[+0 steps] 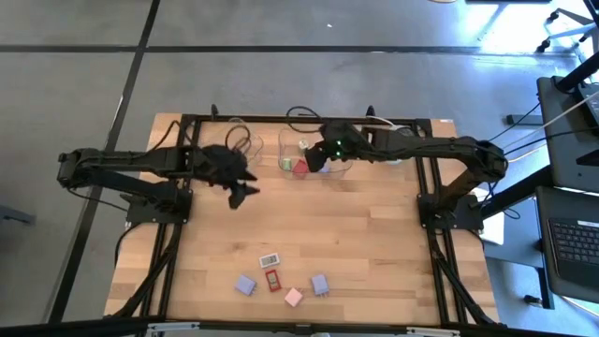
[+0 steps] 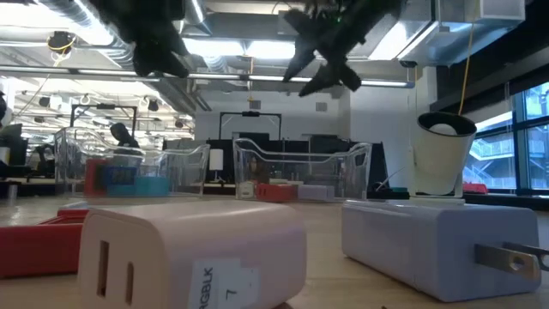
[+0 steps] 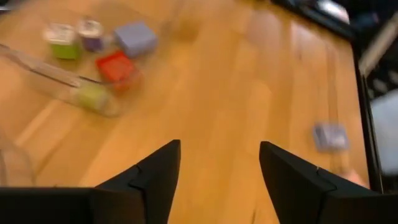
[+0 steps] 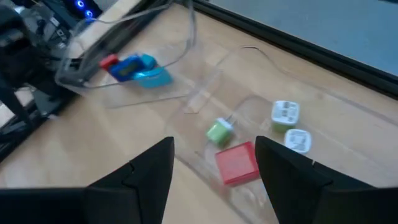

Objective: Pick & Place Office items
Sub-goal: Put the left blue charger adapter into the right transparent bin

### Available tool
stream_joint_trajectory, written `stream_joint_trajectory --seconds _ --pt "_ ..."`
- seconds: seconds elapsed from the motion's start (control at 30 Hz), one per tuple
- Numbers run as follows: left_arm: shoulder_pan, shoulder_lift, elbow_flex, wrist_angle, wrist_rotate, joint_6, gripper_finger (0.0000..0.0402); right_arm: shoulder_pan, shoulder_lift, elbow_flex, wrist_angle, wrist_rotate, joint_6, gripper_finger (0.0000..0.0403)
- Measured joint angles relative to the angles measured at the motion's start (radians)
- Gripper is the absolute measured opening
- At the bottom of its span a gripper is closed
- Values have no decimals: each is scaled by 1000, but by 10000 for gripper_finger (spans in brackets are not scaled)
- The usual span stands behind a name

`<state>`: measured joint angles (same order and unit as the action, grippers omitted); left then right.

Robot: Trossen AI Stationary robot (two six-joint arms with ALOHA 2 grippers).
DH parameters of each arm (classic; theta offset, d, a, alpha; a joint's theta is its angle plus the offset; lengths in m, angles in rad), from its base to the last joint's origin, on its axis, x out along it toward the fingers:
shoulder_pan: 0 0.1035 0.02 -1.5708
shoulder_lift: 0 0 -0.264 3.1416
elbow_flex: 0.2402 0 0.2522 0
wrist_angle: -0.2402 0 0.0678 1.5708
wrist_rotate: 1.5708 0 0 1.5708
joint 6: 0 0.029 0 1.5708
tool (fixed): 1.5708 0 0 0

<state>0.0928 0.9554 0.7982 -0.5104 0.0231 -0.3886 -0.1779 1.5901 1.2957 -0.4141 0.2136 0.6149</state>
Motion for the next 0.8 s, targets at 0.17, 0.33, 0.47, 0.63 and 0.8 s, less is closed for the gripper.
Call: stream_joint_trajectory --seconds 0.17,0.33,0.47,0.63,0.8 --pt "-120 0 0 -45 11 92 244 89 -8 0 -6 73 29 228" --pt "-263 4 -29 -37 61 162 257 154 -1 0 -22 86 38 228" --pt "-396 23 -55 -19 61 78 257 209 -1 0 -32 102 51 228" --pt "-553 116 -56 76 -25 -96 257 283 -1 0 -88 109 71 228" --pt "-685 257 -56 280 -54 -122 260 370 -1 0 -126 112 156 223"
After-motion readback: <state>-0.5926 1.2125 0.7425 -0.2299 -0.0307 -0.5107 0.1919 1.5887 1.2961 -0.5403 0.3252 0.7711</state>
